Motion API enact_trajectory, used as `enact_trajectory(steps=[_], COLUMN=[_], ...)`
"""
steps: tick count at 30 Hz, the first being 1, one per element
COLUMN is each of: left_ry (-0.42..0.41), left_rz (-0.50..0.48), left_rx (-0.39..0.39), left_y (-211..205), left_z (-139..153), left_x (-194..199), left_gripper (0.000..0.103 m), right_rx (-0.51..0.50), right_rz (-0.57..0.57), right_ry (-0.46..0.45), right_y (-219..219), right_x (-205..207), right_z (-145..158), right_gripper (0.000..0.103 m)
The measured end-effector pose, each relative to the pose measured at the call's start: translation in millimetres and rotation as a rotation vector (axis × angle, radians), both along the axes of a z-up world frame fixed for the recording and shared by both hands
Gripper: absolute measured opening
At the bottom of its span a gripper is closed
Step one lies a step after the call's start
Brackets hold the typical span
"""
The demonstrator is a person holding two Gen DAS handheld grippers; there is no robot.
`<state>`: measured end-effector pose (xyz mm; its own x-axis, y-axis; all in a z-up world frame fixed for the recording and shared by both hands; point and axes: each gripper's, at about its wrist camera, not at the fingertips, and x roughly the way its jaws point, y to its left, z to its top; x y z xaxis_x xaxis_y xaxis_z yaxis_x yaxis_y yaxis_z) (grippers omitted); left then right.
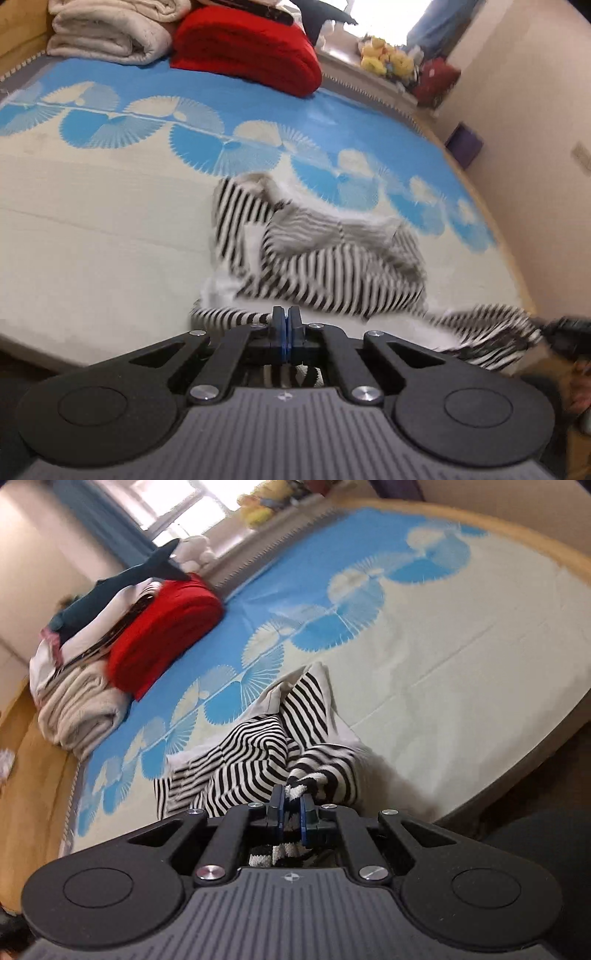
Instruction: Fold small clothes
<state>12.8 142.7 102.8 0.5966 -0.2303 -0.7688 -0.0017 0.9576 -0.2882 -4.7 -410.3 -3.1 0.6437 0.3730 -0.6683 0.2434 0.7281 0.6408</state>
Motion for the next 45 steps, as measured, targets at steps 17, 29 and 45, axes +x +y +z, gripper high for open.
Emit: enact_trajectory(steps=[17,29,45], left_ry=[0.161,0.144,-0.092], left_rz=[0.235,0.004,0.032], left_rx=[-0.109,0.02,0.154], left_y=[55.0,-1.0,-2.7], left_z=[-106.1,-139.3,-127.2], left_x=[231.1,266.1,282.4], left_gripper=[0.01,0.05,0.0], right_rx=[-0.18,-0.306,-0.42], right_rz=[0.018,0.298,0.169], right_ry=[0.057,-0.023,-0.219], right_y=[21.0,83.4,100.0], right_x=[221.1,250.7,274.5], right_z=[-98.5,-124.9,-96.0], right_gripper=[0.031,0.037,0.0])
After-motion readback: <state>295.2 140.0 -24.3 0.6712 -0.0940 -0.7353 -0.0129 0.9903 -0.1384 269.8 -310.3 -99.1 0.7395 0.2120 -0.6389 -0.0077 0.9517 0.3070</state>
